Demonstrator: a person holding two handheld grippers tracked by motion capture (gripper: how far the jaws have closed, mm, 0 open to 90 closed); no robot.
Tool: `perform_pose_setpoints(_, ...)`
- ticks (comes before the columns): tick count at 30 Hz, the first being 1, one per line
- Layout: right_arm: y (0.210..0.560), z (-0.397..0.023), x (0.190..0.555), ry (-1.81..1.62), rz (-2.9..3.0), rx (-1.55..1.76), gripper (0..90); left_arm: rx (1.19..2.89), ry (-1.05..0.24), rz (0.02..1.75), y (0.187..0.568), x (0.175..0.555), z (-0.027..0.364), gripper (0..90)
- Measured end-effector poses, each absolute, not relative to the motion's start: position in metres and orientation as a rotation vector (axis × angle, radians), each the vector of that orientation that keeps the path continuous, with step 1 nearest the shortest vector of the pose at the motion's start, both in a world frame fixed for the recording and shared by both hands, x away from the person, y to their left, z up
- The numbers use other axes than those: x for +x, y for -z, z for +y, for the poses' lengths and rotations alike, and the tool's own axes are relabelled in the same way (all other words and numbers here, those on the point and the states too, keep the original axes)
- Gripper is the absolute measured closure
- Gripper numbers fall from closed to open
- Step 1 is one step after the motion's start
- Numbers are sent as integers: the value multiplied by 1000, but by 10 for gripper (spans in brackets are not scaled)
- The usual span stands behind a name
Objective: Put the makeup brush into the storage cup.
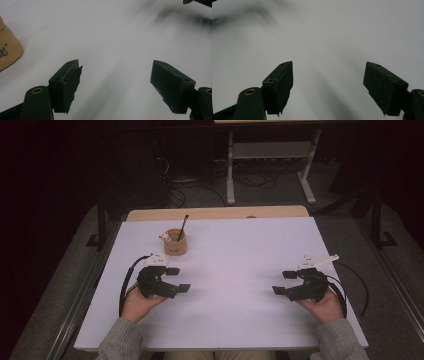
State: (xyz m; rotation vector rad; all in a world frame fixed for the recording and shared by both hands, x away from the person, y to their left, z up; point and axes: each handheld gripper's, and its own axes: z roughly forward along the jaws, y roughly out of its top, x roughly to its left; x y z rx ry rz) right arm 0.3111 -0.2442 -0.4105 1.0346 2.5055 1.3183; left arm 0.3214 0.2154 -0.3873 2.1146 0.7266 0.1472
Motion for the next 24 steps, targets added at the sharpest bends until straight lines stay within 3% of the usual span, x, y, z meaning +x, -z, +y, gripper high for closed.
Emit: perform_pose_setpoints(24, 412, -243, 311, -1307, 2517, 1025, 228, 2095, -174, 747, 401, 305, 222, 231)
